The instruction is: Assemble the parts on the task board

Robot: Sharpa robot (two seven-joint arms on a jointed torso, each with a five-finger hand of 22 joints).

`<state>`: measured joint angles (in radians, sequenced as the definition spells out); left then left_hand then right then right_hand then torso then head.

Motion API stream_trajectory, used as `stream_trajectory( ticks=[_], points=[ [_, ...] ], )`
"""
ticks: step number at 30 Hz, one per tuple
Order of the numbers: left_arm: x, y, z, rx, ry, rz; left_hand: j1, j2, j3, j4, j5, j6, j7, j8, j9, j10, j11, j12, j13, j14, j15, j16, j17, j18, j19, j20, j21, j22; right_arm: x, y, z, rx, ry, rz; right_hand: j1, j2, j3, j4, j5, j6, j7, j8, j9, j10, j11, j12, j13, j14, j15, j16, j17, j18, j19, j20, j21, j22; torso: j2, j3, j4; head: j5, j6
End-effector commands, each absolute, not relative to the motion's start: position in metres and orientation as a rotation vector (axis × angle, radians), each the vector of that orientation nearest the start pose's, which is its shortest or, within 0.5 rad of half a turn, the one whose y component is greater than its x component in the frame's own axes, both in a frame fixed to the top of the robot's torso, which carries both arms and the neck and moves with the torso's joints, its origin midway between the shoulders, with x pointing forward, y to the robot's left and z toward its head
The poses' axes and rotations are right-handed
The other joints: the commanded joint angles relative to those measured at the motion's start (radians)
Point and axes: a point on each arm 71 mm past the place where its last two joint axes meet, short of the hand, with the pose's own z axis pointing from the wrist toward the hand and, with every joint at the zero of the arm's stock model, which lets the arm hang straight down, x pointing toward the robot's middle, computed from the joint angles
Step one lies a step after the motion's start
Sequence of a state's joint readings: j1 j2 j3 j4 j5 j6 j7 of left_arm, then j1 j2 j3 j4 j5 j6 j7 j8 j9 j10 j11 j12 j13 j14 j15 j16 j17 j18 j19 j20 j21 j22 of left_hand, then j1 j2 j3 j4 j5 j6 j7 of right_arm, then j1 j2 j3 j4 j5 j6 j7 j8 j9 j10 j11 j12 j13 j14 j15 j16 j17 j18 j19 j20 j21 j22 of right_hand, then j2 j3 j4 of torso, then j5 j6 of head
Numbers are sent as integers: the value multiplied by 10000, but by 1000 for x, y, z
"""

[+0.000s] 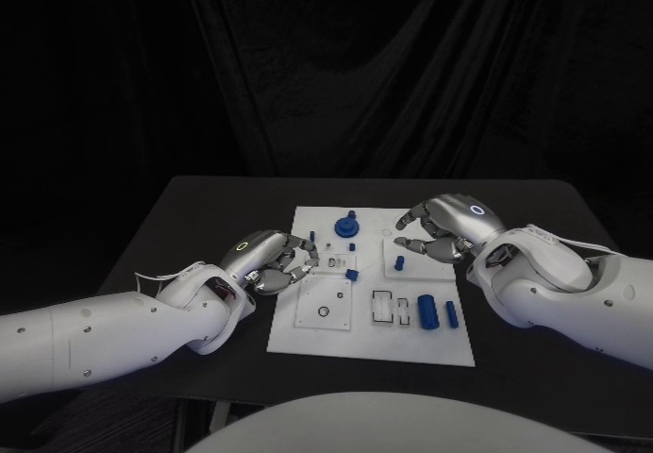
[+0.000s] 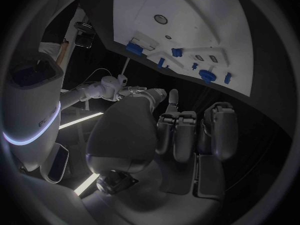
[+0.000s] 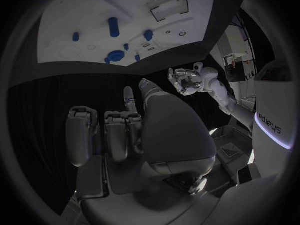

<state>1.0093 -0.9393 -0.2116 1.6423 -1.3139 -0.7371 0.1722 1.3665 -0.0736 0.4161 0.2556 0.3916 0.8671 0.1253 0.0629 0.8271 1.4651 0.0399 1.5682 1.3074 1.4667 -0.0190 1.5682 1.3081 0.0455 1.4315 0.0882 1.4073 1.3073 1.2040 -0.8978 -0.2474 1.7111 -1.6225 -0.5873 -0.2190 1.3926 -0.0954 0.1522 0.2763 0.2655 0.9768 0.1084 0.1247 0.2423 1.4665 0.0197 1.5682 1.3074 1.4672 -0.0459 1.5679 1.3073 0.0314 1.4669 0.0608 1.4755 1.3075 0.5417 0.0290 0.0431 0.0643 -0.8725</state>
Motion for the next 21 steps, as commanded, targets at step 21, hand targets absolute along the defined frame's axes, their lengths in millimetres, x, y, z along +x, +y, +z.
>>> stream_trajectory(
  ticks=[21],
  points=[
    [365,239,-265,707,14963,-9619,417,-205,746,-266,-307,-96,133,-9,-1512,1057,153,25,2634,1041,164,26,2627,14,143,182,101,1701,396,-138,-263,-4010,15864,5612,55,-352,-257,-81,-73,106,17,-65,31,1043,103,26,2634,1036,95,29,2635,-181,797,111,451,2459,579,-656,343,-57,-2]
  ],
)
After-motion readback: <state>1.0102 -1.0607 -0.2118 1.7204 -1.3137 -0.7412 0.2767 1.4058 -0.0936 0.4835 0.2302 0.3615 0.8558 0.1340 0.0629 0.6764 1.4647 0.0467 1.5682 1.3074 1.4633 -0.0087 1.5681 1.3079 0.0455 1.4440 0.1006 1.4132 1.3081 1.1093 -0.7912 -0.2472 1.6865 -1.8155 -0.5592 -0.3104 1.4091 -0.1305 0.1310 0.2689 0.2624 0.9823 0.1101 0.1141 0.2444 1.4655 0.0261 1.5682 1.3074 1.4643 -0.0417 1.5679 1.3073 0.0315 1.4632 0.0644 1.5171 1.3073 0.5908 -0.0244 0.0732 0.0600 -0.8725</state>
